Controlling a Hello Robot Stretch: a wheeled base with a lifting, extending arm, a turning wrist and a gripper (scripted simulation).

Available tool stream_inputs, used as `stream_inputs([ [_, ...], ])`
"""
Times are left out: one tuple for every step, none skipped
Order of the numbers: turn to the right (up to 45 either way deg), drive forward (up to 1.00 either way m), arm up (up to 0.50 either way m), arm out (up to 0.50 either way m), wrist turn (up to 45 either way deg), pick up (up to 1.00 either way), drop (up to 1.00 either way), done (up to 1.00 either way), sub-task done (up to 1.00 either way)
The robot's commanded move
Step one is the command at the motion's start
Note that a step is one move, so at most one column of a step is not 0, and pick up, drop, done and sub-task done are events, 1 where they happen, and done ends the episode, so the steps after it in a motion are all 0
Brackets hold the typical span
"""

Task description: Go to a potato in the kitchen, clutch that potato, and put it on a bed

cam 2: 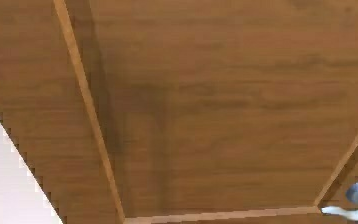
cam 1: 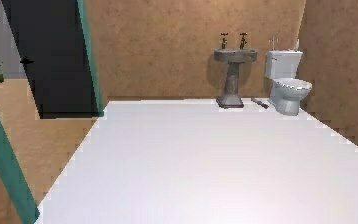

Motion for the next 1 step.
stream_inputs([
  [0.0, 0.45, 0.0, 0.0, 0.0, 0.0, 0.0, 0.0, 0.0],
])
